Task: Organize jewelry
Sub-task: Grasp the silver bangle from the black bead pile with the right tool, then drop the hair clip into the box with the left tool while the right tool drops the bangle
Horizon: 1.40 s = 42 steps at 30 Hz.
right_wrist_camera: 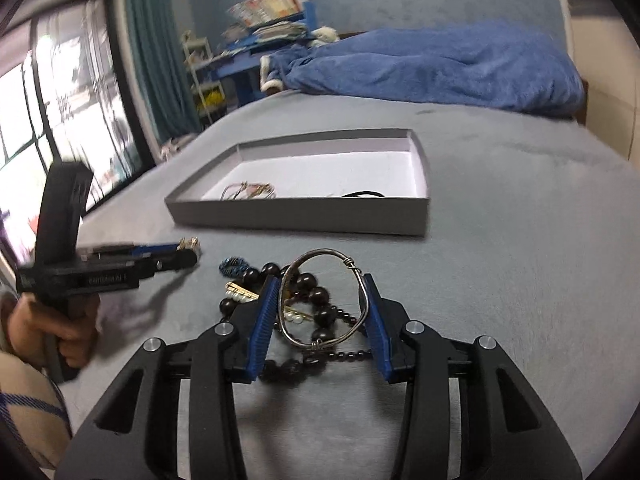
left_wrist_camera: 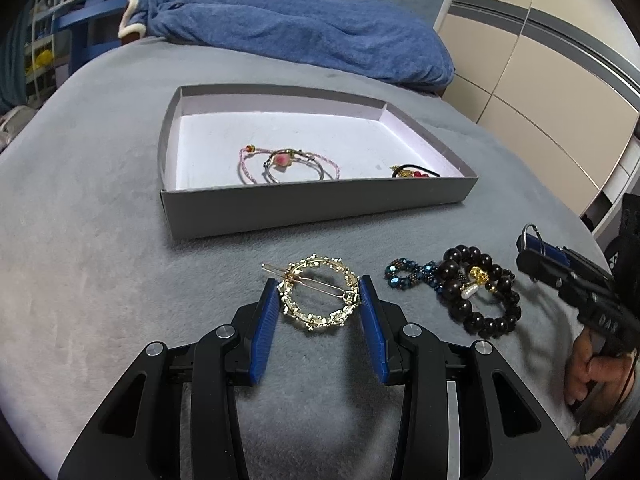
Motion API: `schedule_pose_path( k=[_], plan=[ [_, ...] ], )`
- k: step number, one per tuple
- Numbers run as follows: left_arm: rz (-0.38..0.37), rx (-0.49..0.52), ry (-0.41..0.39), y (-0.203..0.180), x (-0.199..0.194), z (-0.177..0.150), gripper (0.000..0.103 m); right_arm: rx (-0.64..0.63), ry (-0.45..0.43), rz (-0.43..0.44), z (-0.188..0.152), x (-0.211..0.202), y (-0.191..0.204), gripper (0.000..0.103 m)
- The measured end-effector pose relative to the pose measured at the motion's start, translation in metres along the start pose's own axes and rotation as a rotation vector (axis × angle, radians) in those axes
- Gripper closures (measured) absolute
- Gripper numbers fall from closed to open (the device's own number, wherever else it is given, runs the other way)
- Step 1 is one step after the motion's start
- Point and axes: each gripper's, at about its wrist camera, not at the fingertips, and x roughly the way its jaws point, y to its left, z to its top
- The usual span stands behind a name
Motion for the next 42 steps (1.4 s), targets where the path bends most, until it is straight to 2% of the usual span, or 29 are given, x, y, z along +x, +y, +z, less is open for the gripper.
schedule_pose_path(
  k=[11,14,19,24,33,39,42],
  plan=[
    [0.011,0.039,-0.023,-0.007,-0.004,0.001,0.062,0.237,-0.076,0.042,-0.002,-0.017,-0.046,0.061],
    [0.015,0.067,-0.055,-0.012,-0.011,0.005,0.062,0.249,-0.071,0.040,-0.002,-0.016,-0.047,0.061],
    [0.063,0.156,-0.103,-0.022,-0.021,0.016,0.062,0.254,-0.053,0.026,0.001,-0.012,-0.048,0.061],
    [0.094,0.199,-0.139,-0.026,-0.026,0.033,0.062,0.223,-0.045,0.018,0.014,-0.004,-0.044,0.061],
    [0.166,0.159,-0.156,-0.013,-0.006,0.078,0.062,0.113,-0.020,-0.020,0.062,0.030,-0.033,0.061],
    [0.191,0.149,-0.110,-0.004,0.022,0.095,0.062,0.051,0.024,-0.058,0.091,0.067,-0.030,0.061],
    [0.199,0.155,-0.080,-0.003,0.036,0.095,0.062,0.019,0.063,-0.078,0.095,0.089,-0.029,0.061]
  ],
)
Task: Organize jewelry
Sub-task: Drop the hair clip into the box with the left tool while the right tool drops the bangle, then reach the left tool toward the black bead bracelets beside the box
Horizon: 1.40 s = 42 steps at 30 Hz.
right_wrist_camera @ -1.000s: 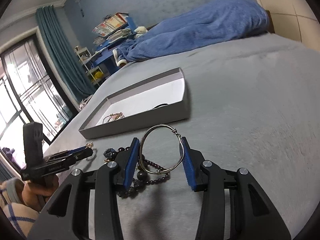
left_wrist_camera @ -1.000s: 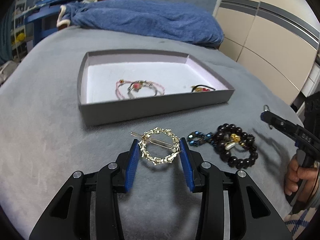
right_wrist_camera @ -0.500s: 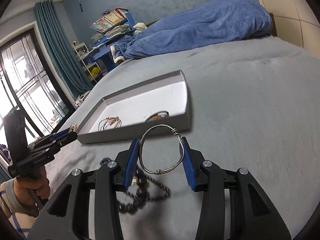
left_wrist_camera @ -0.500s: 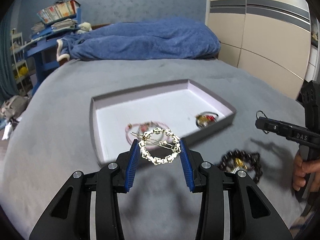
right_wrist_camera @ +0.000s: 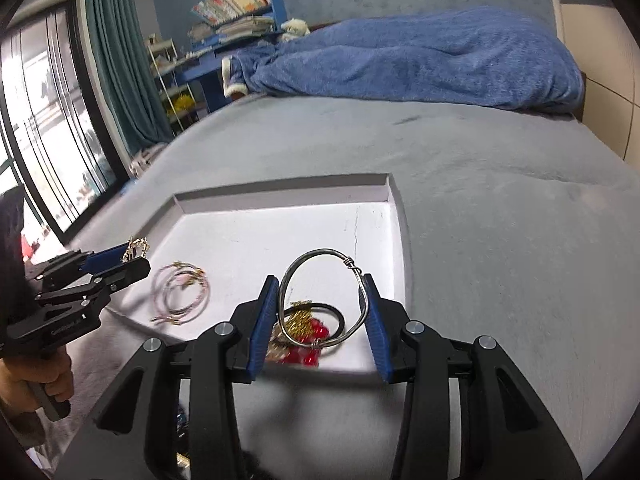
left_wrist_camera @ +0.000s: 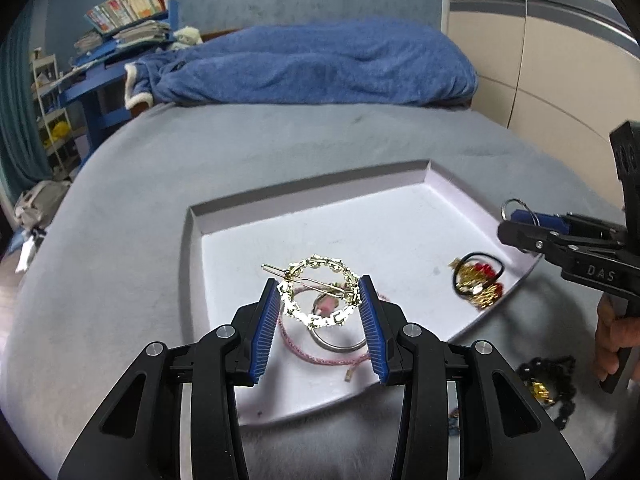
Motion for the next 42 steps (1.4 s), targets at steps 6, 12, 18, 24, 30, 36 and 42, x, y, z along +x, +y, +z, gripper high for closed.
schedule_pose_path(
  k=[6,12,18,24,30,36,42],
  plan=[
    [0.004,0.026,0.041,-0.005,0.017,-0.007,0.061,-0.037,0.049,-0.031,0.002,0.025,0.000,0.061],
    [0.003,0.030,0.048,-0.007,0.017,-0.009,0.059,-0.048,0.069,-0.044,-0.003,0.029,0.000,0.061],
    [0.026,0.049,0.008,-0.015,0.004,-0.013,0.032,-0.058,0.066,-0.048,-0.001,0.026,0.003,0.045],
    [-0.001,0.010,-0.054,-0.014,-0.028,-0.024,0.025,-0.015,-0.005,-0.035,-0.014,-0.007,-0.004,0.038],
    [-0.038,0.004,-0.063,-0.016,-0.054,-0.045,0.025,-0.004,-0.026,-0.045,-0.039,-0.042,-0.007,0.037],
    [-0.095,0.011,-0.028,-0.022,-0.061,-0.070,0.024,0.024,-0.024,-0.055,-0.066,-0.068,-0.013,0.036],
    [-0.127,0.025,-0.010,-0.026,-0.060,-0.082,0.024,0.055,-0.006,-0.060,-0.094,-0.081,-0.016,0.036]
  ],
)
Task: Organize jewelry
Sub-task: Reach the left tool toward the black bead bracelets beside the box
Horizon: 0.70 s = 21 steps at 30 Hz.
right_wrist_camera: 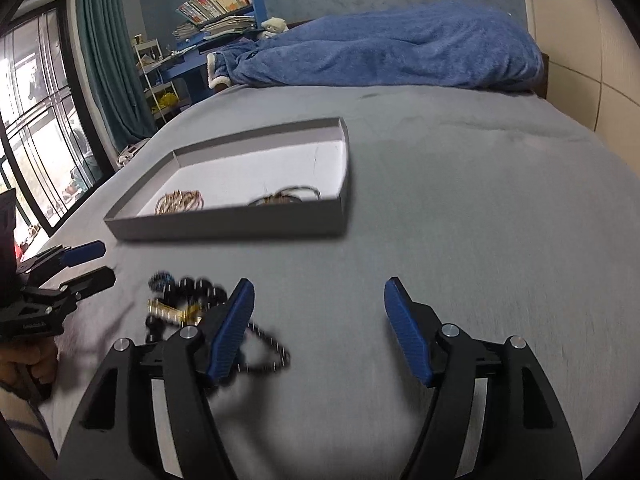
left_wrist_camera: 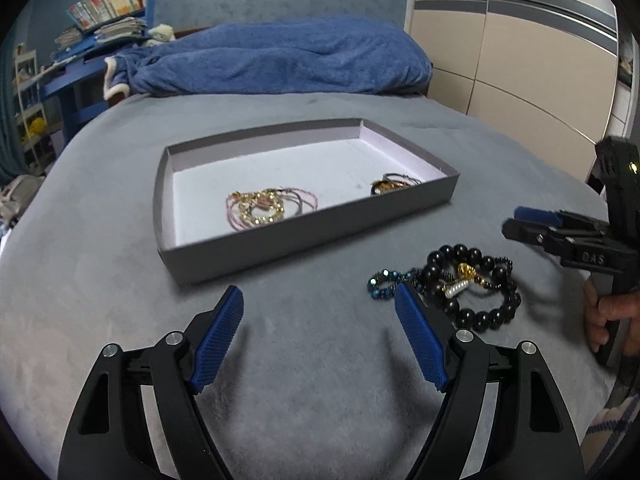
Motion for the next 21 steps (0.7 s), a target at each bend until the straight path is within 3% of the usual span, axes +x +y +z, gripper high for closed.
schedule_pose_path(
  k=[12,17,21],
  plan=[
    [-0.037,0.045,0.005,-0.009,0.000,-0.002,0.025,0.004,0.019,-0.025,-0.011,-0.004,0.004,0.032],
    [-0.099,0.136,0.046,-0.031,0.007,-0.001,0.038,0.063,0.056,-0.012,-0.011,0.004,-0.009,0.032],
    [-0.134,0.167,0.073,-0.039,0.014,0.002,0.040,0.067,0.058,-0.009,-0.012,0.005,-0.010,0.032]
  ],
)
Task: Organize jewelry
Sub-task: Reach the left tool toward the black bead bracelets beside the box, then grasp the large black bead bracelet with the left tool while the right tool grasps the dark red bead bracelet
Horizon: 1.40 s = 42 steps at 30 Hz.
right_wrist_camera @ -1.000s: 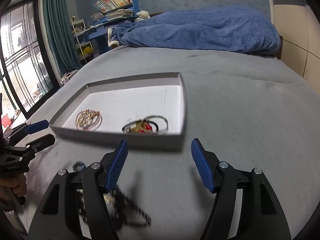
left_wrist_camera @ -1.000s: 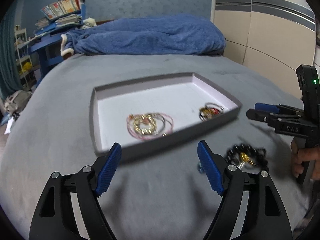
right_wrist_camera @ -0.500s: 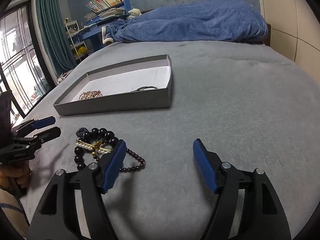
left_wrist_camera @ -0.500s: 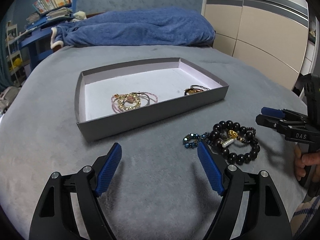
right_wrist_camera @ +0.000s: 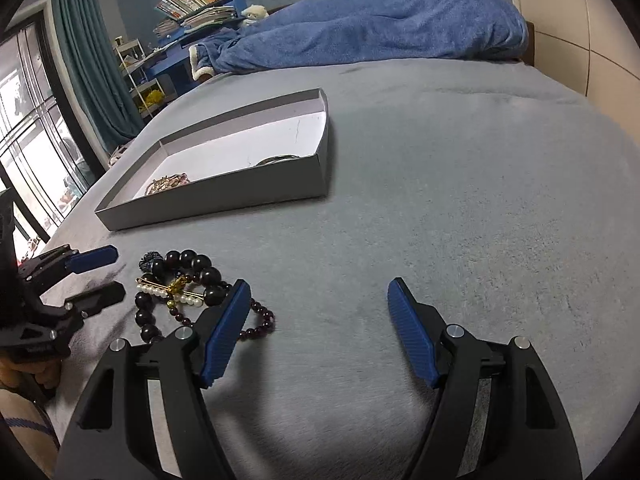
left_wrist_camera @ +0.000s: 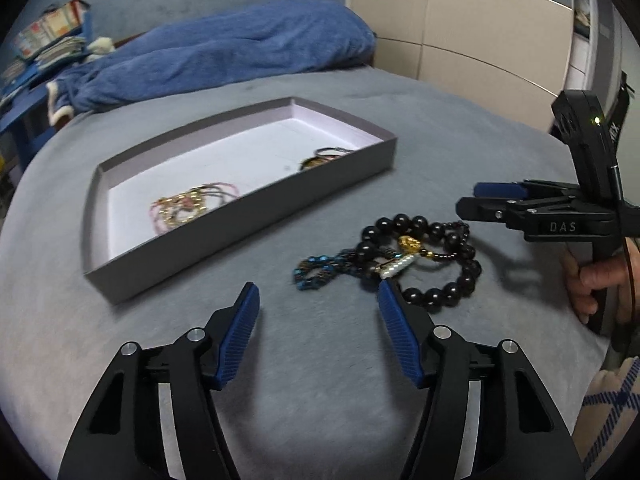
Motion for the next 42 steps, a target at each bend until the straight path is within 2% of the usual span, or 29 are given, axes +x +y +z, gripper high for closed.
schedule_pose_path(
  k=[8,14,19,23,26,28,32,37,42],
  plan=[
    [0.004,-0.051,0.018,0.010,0.007,0.007,0.042,-0.028,-0.048,0.030,-0.002,-0.010,0.006,0.032],
    [0.000,-0.090,0.010,0.017,0.006,0.000,0.043,-0.106,-0.041,0.061,-0.004,-0.011,0.022,0.032],
    [-0.006,-0.144,-0.010,0.026,0.001,-0.005,0.044,-0.177,-0.038,0.087,-0.006,-0.013,0.038,0.043],
    [-0.008,-0.150,-0.008,0.027,0.002,-0.005,0.045,-0.261,-0.033,0.106,-0.011,-0.016,0.057,0.049],
    [-0.008,-0.144,-0.013,0.025,0.001,-0.005,0.044,-0.298,-0.015,0.075,-0.012,-0.012,0.064,0.052],
    [-0.024,-0.136,-0.027,0.023,-0.002,-0.005,0.045,-0.275,-0.022,0.061,-0.012,-0.013,0.060,0.052],
    [-0.083,-0.099,-0.027,0.015,-0.003,-0.001,0.053,-0.182,-0.052,0.050,-0.009,-0.019,0.043,0.052],
    [-0.145,-0.007,0.060,-0.009,0.013,0.002,0.066,-0.135,-0.045,0.042,-0.007,-0.016,0.033,0.052],
    [-0.199,-0.105,0.109,0.000,0.030,0.011,0.064,-0.123,-0.032,0.042,-0.006,-0.013,0.030,0.052]
  ],
)
